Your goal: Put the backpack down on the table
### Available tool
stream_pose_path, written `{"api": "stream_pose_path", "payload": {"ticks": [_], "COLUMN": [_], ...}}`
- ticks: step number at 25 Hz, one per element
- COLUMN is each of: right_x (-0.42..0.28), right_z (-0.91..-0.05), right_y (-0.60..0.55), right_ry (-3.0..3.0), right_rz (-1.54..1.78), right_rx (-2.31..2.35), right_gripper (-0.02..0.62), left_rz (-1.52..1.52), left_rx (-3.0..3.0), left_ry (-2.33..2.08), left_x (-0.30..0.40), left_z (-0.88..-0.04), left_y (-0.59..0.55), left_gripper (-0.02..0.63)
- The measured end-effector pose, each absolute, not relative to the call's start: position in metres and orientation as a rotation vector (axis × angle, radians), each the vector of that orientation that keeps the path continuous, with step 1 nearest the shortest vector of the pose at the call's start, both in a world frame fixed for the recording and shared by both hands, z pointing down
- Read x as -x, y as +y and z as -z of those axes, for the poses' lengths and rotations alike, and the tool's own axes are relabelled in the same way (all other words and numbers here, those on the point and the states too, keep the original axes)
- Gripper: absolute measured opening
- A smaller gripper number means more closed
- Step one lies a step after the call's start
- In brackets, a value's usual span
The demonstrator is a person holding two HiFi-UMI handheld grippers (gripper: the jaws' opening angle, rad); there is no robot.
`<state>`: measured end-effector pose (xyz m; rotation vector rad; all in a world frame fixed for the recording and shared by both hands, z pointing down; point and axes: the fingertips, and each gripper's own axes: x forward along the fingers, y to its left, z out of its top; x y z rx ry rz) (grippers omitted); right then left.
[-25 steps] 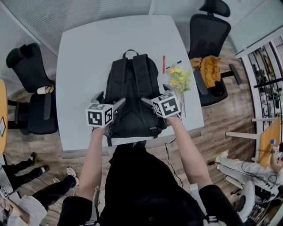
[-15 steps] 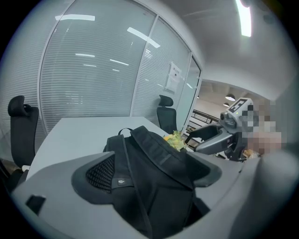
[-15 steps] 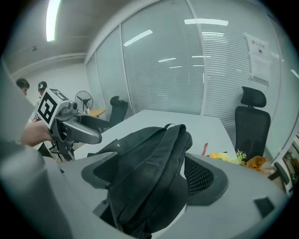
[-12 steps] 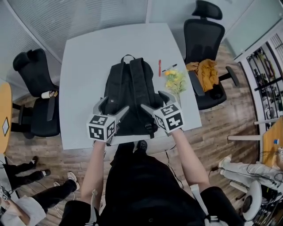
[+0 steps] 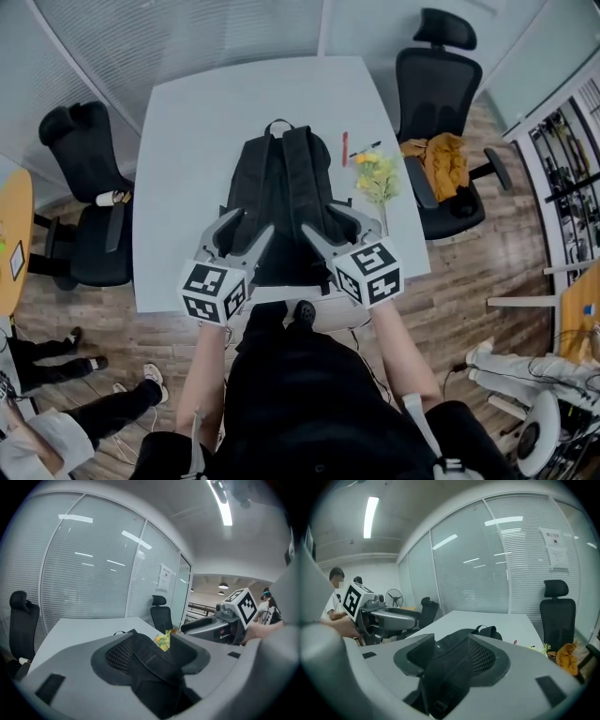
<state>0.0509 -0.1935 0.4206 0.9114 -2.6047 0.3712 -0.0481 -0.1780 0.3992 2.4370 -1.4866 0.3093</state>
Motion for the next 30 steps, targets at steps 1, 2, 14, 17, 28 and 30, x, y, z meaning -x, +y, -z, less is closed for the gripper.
{"api": "stream_pose_path", "payload": {"ticks": [1,2,14,17,28,30], "right_x": [-0.050,-0.049,-0.047,-0.044,-0.050,-0.052], "right_z": [-0.416,-0.411,-0.369,-0.365,-0.363,-0.363], "right_y": [-0.192,-0.190,-0.179,-0.175,-0.171,-0.170], "right_ry": [-2.620,-2.634,-2.761,-2.771,-2.772,-2.771], "right_rz": [-0.371,-0.367,-0.297,-0.280,-0.266,-0.264], "right_rx": [-0.914,-0.916,-0.927,-0.922,-0.934,-0.938], "right_gripper": [0.222,0.213,0.070,0.057,0.017,0.013], "left_rz": [-0.305,-0.305,-0.233,-0.223,-0.249,-0.250], "left_rx": [-2.450,-2.463,-2.474,-2.473,-2.490,-2.492], "left_ry": [-1.513,-1.539,-1.614,-1.624,-1.609,-1.605], "left_x": [0.049,0.051,0.056,0.058,0.046,0.044], "left_z": [-0.394,-0.389,-0.365,-0.363,-0.365,-0.366], "left_y": [-0.177,-0.175,-0.163,-0.159,-0.155,-0.154], "left_gripper": [0.230,0.217,0.053,0.032,-0.002,-0.003]}}
